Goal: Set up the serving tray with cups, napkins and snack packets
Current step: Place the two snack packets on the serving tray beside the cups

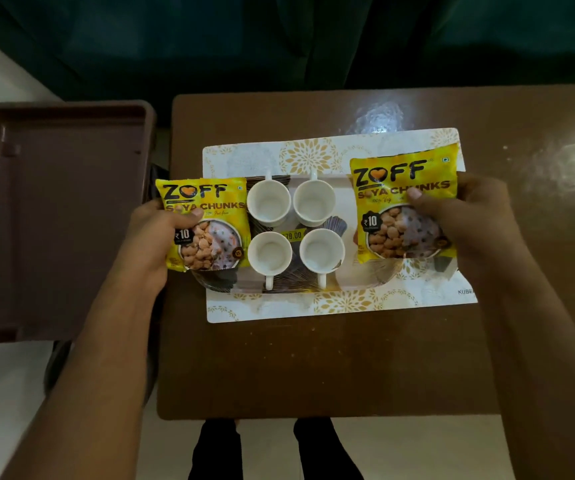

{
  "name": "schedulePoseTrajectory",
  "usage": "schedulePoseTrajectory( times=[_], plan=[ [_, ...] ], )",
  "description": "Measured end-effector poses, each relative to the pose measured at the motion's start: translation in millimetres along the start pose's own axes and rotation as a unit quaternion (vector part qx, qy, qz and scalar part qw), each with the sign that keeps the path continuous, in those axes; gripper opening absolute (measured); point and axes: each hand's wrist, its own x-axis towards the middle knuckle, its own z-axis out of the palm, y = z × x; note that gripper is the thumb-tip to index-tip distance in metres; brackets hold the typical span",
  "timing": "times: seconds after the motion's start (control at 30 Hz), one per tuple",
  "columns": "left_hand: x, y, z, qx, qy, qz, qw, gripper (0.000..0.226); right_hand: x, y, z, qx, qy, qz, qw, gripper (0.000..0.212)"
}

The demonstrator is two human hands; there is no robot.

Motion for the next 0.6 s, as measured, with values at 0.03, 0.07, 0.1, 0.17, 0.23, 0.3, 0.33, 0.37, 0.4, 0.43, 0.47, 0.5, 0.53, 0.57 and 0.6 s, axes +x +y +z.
schedulePoseTrajectory(
  times=[0.03,0.07,0.1,0.17,0.23,0.3,0.33,0.37,0.4,0.43,0.47,0.5,0.53,0.57,0.6],
  plan=[
    [0.9,-2.6,0.7,0.006,0.003,-0.002,1.0,0.02,1.4,3.1,0.8,-0.015,0.001,-0.01,1.0,0.013],
    [2.0,-5.0,2.3,0.012,0.006,-0.002,1.0,0.018,4.0,6.9,2.0,-0.029,0.004,-0.017,0.999,0.013],
    [2.7,-6.8,4.0,0.019,0.01,-0.001,1.0,0.016,7.1,10.9,4.0,-0.043,0.006,-0.024,0.999,0.014],
    [3.4,-9.4,7.8,0.033,0.016,0.005,0.999,0.012,11.6,17.4,10.8,-0.067,0.01,-0.03,0.997,0.02],
    [3.7,-11.0,10.9,0.046,0.022,0.015,0.999,0.009,15.5,25.0,18.5,-0.076,0.012,-0.028,0.997,0.024],
    [4.0,-12.4,13.6,0.048,0.034,0.022,0.998,0.011,19.2,34.4,23.8,-0.075,0.014,-0.02,0.997,0.021],
    [3.8,-12.9,14.8,0.046,0.04,0.025,0.998,0.014,20.9,39.3,25.3,-0.072,0.016,-0.014,0.997,0.02],
    [3.2,-13.4,15.7,0.045,0.044,0.028,0.998,0.018,21.0,42.2,26.4,-0.068,0.018,-0.01,0.997,0.02],
    [2.5,-13.8,16.7,0.043,0.047,0.033,0.997,0.021,21.6,44.4,26.9,-0.063,0.019,-0.006,0.998,0.021],
    [1.8,-14.2,17.5,0.042,0.05,0.037,0.997,0.022,21.9,45.5,27.0,-0.057,0.021,-0.002,0.998,0.023],
    [1.2,-15.0,18.4,0.042,0.054,0.043,0.997,0.022,22.2,45.9,27.5,-0.05,0.023,0.001,0.998,0.025],
    [0.5,-16.0,19.7,0.042,0.06,0.049,0.996,0.021,22.6,46.2,27.6,-0.049,0.024,0.005,0.999,0.026],
    [-0.4,-17.2,21.2,0.045,0.068,0.055,0.995,0.019,22.6,46.5,28.1,-0.051,0.025,0.007,0.998,0.027],
    [-1.0,-18.3,22.7,0.049,0.077,0.062,0.994,0.017,22.8,46.5,28.7,-0.06,0.025,0.004,0.998,0.027],
    [-1.7,-19.4,24.0,0.054,0.085,0.07,0.992,0.016,23.1,46.8,29.4,-0.073,0.028,-0.004,0.997,0.028]
  ],
)
